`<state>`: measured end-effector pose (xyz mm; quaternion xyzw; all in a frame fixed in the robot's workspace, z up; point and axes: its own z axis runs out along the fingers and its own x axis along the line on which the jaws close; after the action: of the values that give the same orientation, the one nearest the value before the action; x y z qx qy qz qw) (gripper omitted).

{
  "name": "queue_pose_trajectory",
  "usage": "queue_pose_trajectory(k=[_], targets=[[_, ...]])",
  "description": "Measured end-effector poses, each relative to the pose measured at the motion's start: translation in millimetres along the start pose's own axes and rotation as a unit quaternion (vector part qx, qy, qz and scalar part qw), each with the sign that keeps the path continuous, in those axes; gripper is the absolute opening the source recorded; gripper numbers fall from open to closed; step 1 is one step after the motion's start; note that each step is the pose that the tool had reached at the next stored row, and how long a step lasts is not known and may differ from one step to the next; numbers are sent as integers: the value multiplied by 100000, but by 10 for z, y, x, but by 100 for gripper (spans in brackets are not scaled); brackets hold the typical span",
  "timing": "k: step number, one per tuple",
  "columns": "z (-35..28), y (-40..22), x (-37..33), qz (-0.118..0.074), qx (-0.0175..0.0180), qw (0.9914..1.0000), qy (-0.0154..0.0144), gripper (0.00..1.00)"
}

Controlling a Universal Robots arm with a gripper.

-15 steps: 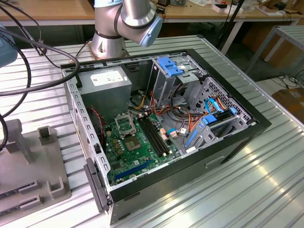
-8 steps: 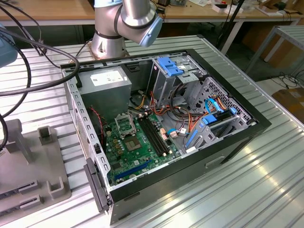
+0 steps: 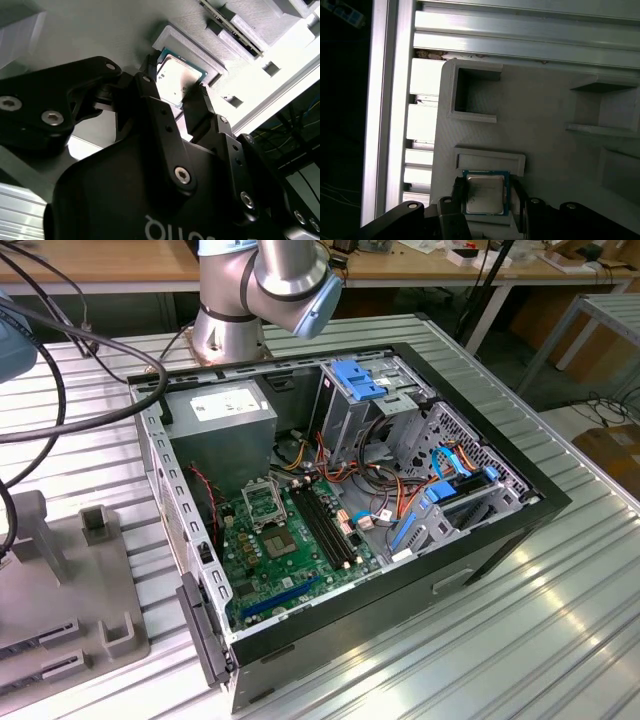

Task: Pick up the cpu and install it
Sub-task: 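Pick up the cpu and move it towards the insertion slot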

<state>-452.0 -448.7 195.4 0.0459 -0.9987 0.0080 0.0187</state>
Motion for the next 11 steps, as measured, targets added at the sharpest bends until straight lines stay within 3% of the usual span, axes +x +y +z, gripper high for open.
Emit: queue_pose_trajectory(k=[11], targets=[[-31,1,17,3,55,100000,-120,49]])
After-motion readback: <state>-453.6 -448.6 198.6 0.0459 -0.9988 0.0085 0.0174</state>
